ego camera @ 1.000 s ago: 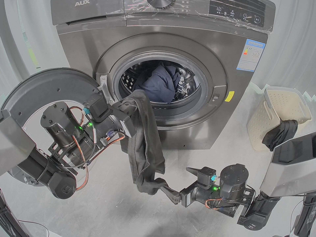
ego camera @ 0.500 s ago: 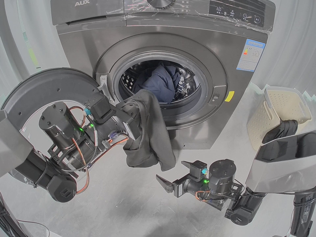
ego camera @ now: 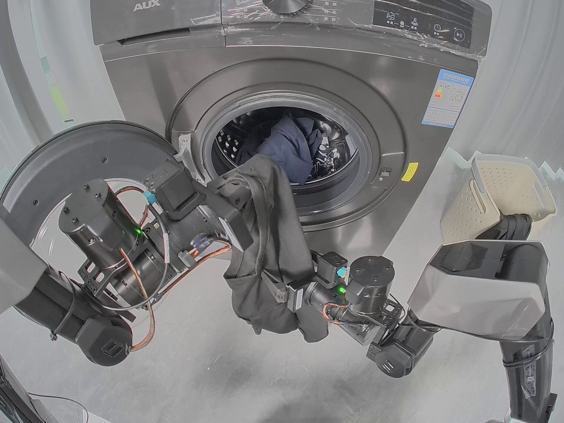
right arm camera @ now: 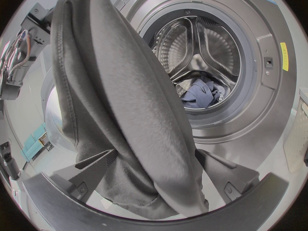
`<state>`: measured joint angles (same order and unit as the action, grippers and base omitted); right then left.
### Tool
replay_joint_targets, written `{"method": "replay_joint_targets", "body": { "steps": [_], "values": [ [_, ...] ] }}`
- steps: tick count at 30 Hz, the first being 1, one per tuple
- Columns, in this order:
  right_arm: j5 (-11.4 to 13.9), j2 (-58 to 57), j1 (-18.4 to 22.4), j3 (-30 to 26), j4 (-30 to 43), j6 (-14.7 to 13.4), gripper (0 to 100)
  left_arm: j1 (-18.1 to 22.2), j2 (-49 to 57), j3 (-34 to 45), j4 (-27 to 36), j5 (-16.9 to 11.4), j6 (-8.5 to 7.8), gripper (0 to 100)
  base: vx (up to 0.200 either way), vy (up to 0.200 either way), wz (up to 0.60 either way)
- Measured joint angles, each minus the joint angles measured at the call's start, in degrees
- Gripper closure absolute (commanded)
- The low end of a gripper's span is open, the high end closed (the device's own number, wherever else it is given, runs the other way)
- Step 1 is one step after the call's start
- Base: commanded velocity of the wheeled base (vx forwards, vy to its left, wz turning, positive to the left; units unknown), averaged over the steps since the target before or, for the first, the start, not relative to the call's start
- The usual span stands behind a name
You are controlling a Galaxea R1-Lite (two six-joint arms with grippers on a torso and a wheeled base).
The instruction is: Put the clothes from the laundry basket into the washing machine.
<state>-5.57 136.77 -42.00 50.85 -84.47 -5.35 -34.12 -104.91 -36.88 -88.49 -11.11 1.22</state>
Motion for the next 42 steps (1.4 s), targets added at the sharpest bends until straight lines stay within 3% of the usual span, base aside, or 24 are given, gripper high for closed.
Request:
{"method": "replay_joint_targets", "body": {
  "steps": [11,18,19,27,35,42],
  "values": [
    [0.05,5.63,1.29,11.36,1.05,-0.2,0,-1.73,1.48,0.17,0.0,0.02,0.8,100,0.0,0.0,0.0],
    [-0.41,7.09,1.57,13.84,1.16,-0.48,0,-1.99,1.79,0.05,0.0,0.02,1.24,100,0.0,0.0,0.0],
    [-0.45,7.19,1.56,13.9,1.12,-0.5,100,-1.99,1.83,-0.02,0.0,0.02,1.29,100,0.0,0.0,0.0],
    [-0.48,7.0,2.5,12.63,0.46,-0.83,100,0.35,1.46,-0.24,0.0,0.0,1.56,100,0.0,0.0,0.0],
    [-0.45,2.18,5.36,6.42,-0.99,-1.32,100,3.1,-0.11,-0.05,-0.05,-0.09,3.23,100,0.0,0.0,0.0],
    [-0.48,-3.17,7.05,2.35,-1.15,-1.43,100,7.39,-3.33,0.69,0.0,-0.33,2.57,100,0.0,0.0,0.0]
  ]
}}
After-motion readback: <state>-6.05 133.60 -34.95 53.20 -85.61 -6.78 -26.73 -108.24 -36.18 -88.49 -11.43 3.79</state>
